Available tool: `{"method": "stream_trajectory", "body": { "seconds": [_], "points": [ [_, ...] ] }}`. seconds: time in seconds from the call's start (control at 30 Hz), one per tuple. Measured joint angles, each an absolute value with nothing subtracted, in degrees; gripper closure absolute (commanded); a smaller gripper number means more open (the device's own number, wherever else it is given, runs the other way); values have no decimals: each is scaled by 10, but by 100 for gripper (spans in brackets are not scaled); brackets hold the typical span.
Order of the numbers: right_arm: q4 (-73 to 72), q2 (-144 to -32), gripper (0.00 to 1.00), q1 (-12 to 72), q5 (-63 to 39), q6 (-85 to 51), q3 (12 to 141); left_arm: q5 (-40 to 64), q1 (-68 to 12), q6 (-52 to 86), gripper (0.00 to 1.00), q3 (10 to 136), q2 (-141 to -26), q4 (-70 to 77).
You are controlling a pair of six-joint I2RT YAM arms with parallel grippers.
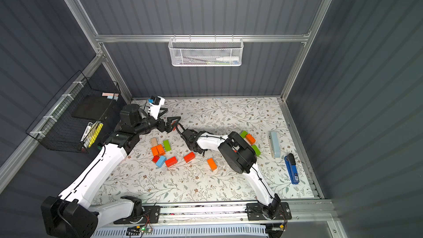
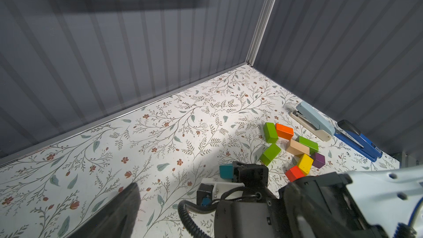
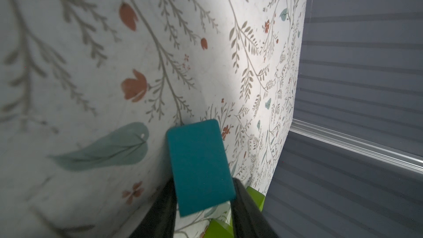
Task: Assemble a heart with building blocks
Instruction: Adjust the building block at the center of the board.
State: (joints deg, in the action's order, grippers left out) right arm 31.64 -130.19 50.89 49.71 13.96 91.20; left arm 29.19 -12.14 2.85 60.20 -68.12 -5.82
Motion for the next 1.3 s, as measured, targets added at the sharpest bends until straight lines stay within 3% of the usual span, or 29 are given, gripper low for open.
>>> {"method": "stream_trajectory", "body": {
  "seconds": [0.33,0.93,1.3],
  "points": [
    [324,-1284,56,511,435,144,912,292,-121,29,1,602,-681,-58],
    [338,-1243,42,519,316,138,901,292,-121,29,1,602,-681,-58],
    [348,-1145,42,412,133,80,896,292,-121,29,1,602,-681,-58]
  ]
}}
